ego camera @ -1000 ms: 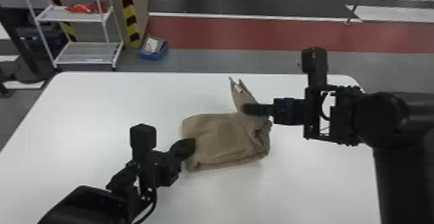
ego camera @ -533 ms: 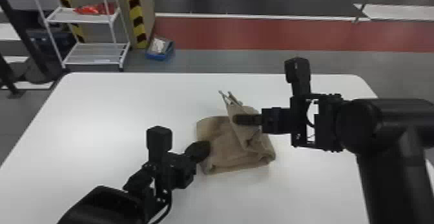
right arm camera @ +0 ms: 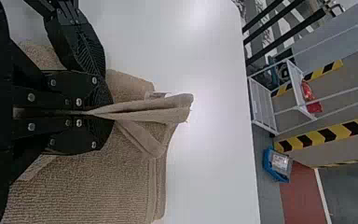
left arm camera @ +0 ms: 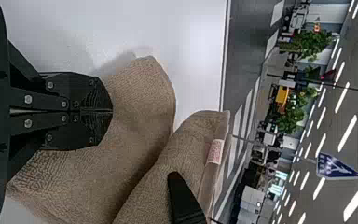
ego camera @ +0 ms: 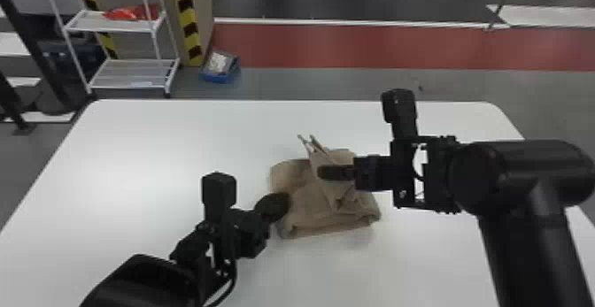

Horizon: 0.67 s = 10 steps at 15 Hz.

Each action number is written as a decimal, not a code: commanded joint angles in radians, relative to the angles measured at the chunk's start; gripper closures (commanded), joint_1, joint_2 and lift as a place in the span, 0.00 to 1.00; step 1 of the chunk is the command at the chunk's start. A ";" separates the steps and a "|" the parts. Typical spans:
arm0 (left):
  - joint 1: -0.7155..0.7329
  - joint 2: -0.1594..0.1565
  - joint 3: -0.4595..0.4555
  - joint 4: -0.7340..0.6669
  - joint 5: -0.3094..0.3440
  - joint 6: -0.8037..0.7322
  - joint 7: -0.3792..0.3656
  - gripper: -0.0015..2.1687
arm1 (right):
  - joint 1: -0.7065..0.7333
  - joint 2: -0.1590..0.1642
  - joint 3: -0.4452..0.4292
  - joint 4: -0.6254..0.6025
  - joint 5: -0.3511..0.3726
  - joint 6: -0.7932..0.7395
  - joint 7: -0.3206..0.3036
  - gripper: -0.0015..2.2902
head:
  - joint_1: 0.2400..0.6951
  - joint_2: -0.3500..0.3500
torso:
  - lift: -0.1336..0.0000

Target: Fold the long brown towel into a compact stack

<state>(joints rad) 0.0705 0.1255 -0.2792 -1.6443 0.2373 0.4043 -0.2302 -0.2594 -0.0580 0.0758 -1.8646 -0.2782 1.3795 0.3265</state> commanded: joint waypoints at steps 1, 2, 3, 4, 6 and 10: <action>0.000 0.000 0.002 -0.002 0.002 0.000 -0.001 0.65 | -0.001 0.006 0.009 0.021 0.001 -0.015 -0.001 0.48 | 1.00 0.45 | 0.07; 0.000 0.000 0.002 -0.002 0.002 0.000 -0.003 0.65 | -0.001 0.012 0.009 0.028 0.002 -0.018 -0.003 0.48 | 1.00 0.45 | 0.07; 0.000 0.000 0.002 -0.003 0.002 0.000 -0.003 0.65 | -0.001 0.017 0.009 0.031 0.002 -0.018 -0.003 0.48 | 1.00 0.46 | 0.07; 0.000 0.000 0.002 -0.002 0.004 0.000 -0.003 0.65 | 0.002 0.021 0.012 0.031 0.002 -0.018 -0.003 0.48 | 1.00 0.46 | 0.07; 0.000 0.000 0.000 -0.002 0.005 0.000 -0.003 0.65 | 0.009 0.023 0.024 0.031 0.001 -0.018 -0.003 0.48 | 1.00 0.47 | 0.07; 0.005 0.002 0.003 -0.003 0.005 -0.003 -0.003 0.65 | 0.011 0.027 0.025 0.031 0.002 -0.021 -0.001 0.34 | 1.00 0.48 | 0.07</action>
<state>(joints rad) 0.0729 0.1262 -0.2778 -1.6464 0.2423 0.4037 -0.2331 -0.2497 -0.0308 0.1010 -1.8326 -0.2753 1.3612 0.3234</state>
